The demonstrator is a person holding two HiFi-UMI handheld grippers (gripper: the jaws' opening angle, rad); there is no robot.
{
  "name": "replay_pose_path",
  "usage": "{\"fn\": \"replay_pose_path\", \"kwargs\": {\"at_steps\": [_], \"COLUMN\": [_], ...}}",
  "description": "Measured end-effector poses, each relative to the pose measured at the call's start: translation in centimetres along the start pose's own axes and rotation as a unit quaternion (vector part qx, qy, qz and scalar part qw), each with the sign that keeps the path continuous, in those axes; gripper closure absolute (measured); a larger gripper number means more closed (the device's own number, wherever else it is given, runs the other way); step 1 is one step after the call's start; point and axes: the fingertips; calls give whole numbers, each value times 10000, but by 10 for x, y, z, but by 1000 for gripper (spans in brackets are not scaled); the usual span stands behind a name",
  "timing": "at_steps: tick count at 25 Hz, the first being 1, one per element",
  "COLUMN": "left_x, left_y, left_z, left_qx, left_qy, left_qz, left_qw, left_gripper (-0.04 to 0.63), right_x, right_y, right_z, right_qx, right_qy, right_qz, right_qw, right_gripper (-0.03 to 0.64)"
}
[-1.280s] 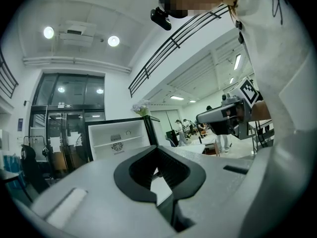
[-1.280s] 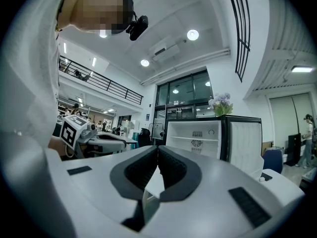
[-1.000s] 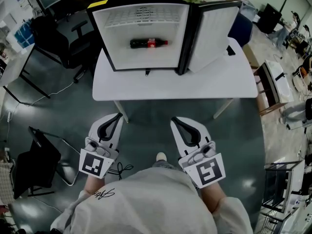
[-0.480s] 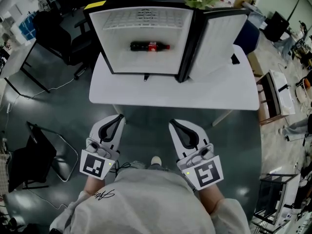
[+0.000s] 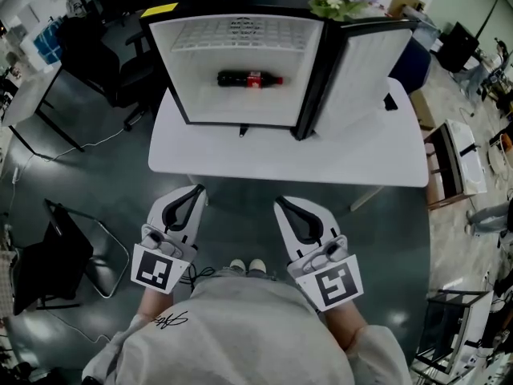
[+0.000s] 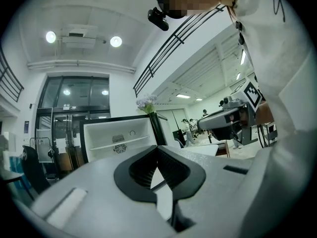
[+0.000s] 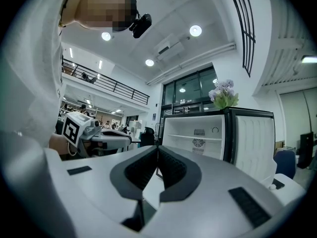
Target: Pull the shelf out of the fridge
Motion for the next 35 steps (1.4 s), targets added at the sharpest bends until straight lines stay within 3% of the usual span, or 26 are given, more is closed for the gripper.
{"fn": "replay_pose_path", "kwargs": {"at_steps": [9, 21, 35], "left_x": [8, 17, 25], "left_y": [-2, -7, 28], "left_z": [1, 2, 28], "left_qx": [-66, -118, -40], "left_qy": [67, 344, 168], "left_qz": [-104, -43, -46], "left_qw": [9999, 9993, 9998], "left_gripper": [591, 591, 591], "right_x": [6, 20, 22], "right_y": [-6, 2, -17], "right_z": [-1, 5, 43], "right_qx": [78, -266, -138], "right_qy": [3, 132, 121], "right_qz": [-96, 46, -79], "right_qw": [9999, 9995, 9998], "right_gripper": [603, 603, 603]}}
Point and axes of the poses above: the fingertips, and each gripper's own axes: z forward along the fingers, y to its left, x out of its underside, and after that the axes turned 12 degrees about x, right-handed
